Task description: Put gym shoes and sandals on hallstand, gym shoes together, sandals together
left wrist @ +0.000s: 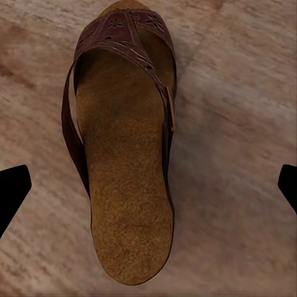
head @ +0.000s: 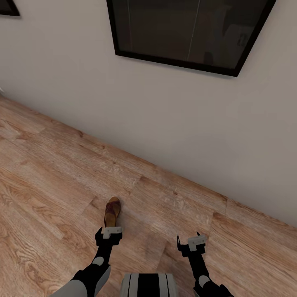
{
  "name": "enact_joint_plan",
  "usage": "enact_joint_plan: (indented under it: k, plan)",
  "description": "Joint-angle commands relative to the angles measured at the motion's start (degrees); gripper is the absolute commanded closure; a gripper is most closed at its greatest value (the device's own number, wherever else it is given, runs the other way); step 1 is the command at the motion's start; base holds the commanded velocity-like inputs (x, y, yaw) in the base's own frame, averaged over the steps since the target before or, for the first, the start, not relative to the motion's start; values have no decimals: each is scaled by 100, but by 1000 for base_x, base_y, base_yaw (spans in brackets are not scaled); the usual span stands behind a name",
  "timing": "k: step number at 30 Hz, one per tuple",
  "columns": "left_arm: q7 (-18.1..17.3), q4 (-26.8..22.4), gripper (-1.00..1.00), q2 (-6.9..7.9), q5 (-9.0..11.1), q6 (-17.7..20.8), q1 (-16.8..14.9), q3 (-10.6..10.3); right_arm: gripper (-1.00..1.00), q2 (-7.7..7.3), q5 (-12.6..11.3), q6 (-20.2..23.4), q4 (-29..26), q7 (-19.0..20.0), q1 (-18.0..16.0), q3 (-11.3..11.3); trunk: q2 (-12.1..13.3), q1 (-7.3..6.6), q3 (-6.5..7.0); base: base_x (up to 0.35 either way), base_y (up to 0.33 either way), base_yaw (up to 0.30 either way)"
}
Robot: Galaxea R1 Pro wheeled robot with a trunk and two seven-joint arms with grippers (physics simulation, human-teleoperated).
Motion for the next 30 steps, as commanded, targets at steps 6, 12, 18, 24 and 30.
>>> enact_joint_plan:
  k: [6, 12, 18, 24, 30]
  plan:
    - [0, 0, -100, 0, 0, -2, 0, 4, -100, 0, 0, -1, 1, 0, 0, 0, 0, 0, 0, 0, 0, 0]
    - [0, 0, -100, 0, 0, -3, 1, 7, -100, 0, 0, -1, 1, 0, 0, 0, 0, 0, 0, 0, 0, 0]
    - [0, -4, -100, 6, 0, -3, 3, 8, -100, -1, 0, -1, 1, 0, 0, 0, 0, 0, 0, 0, 0, 0]
    - [0, -7, -100, 8, 0, -3, 2, 9, -100, -2, 0, -1, 1, 0, 0, 0, 0, 0, 0, 0, 0, 0]
    - [0, -8, -100, 8, 1, -3, 1, 9, -100, -2, 0, -1, 1, 0, 0, 0, -8, 15, -133, 0, 0, 0]
